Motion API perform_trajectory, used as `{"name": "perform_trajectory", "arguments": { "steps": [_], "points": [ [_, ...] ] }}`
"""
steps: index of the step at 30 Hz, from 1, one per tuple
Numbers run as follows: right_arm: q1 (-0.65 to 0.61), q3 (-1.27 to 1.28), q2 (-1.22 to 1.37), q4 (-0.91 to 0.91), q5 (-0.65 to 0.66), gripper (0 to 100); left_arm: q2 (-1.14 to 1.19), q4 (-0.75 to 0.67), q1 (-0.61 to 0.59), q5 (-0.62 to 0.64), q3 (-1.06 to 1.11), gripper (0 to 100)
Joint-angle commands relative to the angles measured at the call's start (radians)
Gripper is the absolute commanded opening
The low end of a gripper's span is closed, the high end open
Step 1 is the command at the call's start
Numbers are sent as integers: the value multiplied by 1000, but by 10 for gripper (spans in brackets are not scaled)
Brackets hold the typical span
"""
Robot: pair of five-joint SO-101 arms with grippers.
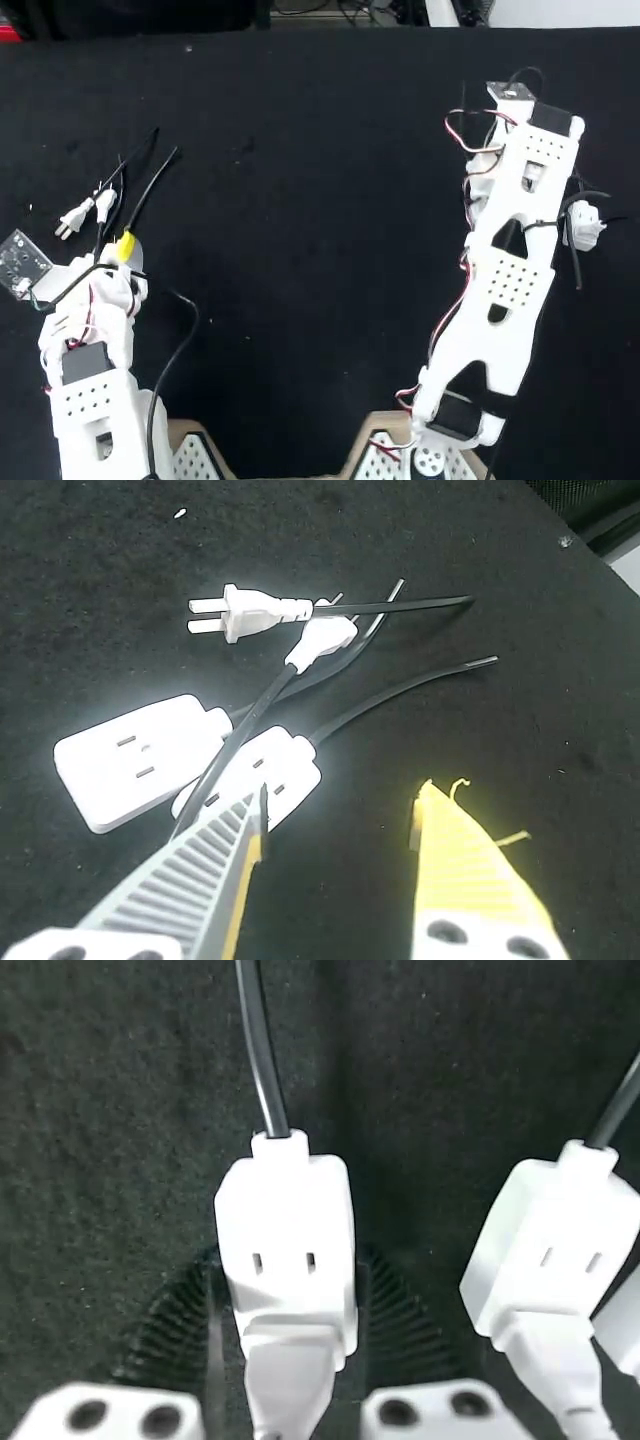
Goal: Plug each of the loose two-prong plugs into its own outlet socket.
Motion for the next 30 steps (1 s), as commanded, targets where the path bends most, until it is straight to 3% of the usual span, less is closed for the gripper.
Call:
{"name": "perform_trajectory", "arguments": {
  "steps": [1, 7, 13, 19, 30],
  "points": [
    [40, -50, -19, 32, -89, 31, -15, -12, 7, 5, -62, 241],
    [51, -56, -21, 34, -123, 217, -15, -12, 7, 5, -62, 241],
    [14, -56, -108, 34, -123, 194, -15, -12, 7, 5, -62, 241],
    [-58, -58, -374, 34, -121, 194, -15, -12, 7, 5, -62, 241],
    [-302, -22, -717, 37, -121, 194, -15, -12, 8, -5, -61, 241]
  ]
}}
